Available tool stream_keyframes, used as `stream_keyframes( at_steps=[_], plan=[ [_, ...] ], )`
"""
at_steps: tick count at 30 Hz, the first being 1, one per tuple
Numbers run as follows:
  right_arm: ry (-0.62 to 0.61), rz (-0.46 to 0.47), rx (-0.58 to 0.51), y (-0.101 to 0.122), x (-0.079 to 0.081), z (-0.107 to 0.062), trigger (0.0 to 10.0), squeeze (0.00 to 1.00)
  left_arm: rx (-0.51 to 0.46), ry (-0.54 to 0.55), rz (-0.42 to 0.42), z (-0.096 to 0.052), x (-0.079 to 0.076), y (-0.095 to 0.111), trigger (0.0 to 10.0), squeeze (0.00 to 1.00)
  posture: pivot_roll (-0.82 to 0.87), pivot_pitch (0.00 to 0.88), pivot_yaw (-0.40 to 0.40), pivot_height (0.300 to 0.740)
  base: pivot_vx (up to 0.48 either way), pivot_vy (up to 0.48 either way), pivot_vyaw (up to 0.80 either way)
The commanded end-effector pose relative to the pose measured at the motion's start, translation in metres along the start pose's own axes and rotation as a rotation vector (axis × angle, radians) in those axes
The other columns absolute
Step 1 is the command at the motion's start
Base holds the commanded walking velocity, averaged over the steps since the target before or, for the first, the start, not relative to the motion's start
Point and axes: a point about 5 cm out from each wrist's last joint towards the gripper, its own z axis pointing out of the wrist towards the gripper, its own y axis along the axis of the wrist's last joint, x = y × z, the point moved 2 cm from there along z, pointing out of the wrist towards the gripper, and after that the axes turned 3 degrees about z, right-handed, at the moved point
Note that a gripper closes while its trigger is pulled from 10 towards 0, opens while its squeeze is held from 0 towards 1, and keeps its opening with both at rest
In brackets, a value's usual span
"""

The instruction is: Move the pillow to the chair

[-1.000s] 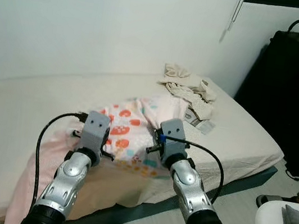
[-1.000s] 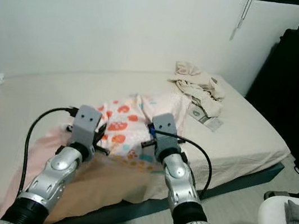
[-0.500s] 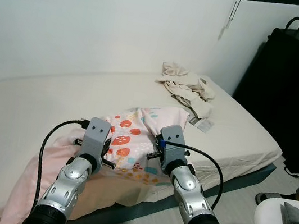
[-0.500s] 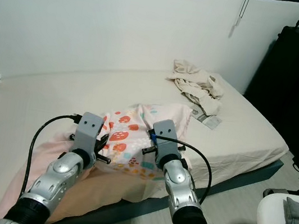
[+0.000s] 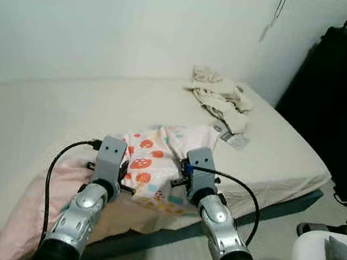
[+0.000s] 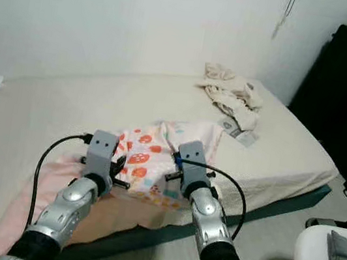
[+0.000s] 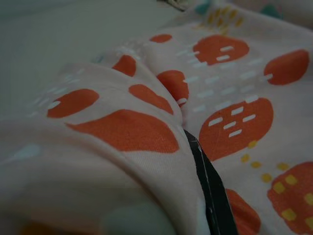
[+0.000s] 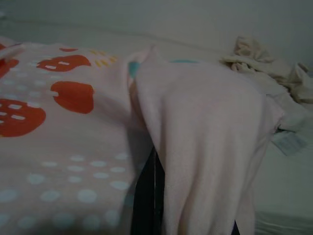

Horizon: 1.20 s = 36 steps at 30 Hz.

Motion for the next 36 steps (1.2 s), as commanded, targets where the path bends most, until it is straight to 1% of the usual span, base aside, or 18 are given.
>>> stream_keyframes(
  at_steps=[1, 10, 14, 17, 22, 24, 26, 31, 36],
  plan=[
    [-0.100, 0.017, -0.013, 0.002, -0.023, -0.003, 10.0, 0.00, 0.008, 0.095, 0.035, -0.004, 0.024, -0.002, 10.0, 0.00, -0.03, 0.000, -0.039, 0.740, 0.000, 0.000, 0.00],
    [-0.107, 0.020, -0.003, -0.002, -0.027, -0.006, 10.0, 0.00, 0.004, 0.073, 0.040, -0.006, 0.021, -0.001, 10.0, 0.00, -0.03, 0.000, -0.032, 0.740, 0.000, 0.000, 0.00],
    [-0.111, 0.024, -0.002, -0.001, -0.027, -0.005, 10.0, 0.00, -0.002, 0.076, 0.066, -0.005, 0.023, 0.000, 10.0, 0.00, -0.02, 0.000, -0.028, 0.740, 0.000, 0.000, 0.00],
    [-0.111, 0.025, -0.002, -0.001, -0.027, -0.005, 10.0, 0.00, -0.001, 0.075, 0.069, -0.004, 0.023, 0.001, 10.0, 0.00, -0.02, 0.000, -0.028, 0.740, 0.000, 0.000, 0.00],
    [-0.112, 0.029, -0.001, -0.002, -0.025, -0.006, 10.0, 0.00, 0.014, 0.089, 0.090, -0.005, 0.025, 0.001, 10.0, 0.00, -0.02, 0.008, -0.022, 0.740, 0.000, -0.480, 0.00],
    [-0.114, 0.030, -0.001, -0.003, -0.026, -0.007, 10.0, 0.00, 0.019, 0.091, 0.079, -0.006, 0.025, -0.001, 10.0, 0.00, -0.03, 0.017, -0.021, 0.740, 0.000, -0.480, 0.00],
    [-0.118, 0.033, -0.001, -0.004, -0.026, -0.008, 10.0, 0.00, 0.025, 0.086, 0.041, -0.006, 0.024, -0.003, 10.0, 0.00, -0.03, 0.017, -0.021, 0.740, 0.000, 0.000, 0.00],
    [-0.124, 0.043, -0.001, -0.007, -0.026, -0.011, 10.0, 0.00, 0.029, 0.088, 0.035, -0.009, 0.025, -0.004, 10.0, 0.00, -0.02, 0.033, -0.022, 0.740, 0.000, 0.000, 0.00],
    [-0.116, 0.052, 0.009, -0.011, -0.020, -0.013, 10.0, 0.00, 0.043, 0.087, 0.044, -0.015, 0.026, -0.008, 10.0, 0.00, -0.01, 0.048, -0.019, 0.740, 0.000, 0.000, 0.00]
  ],
)
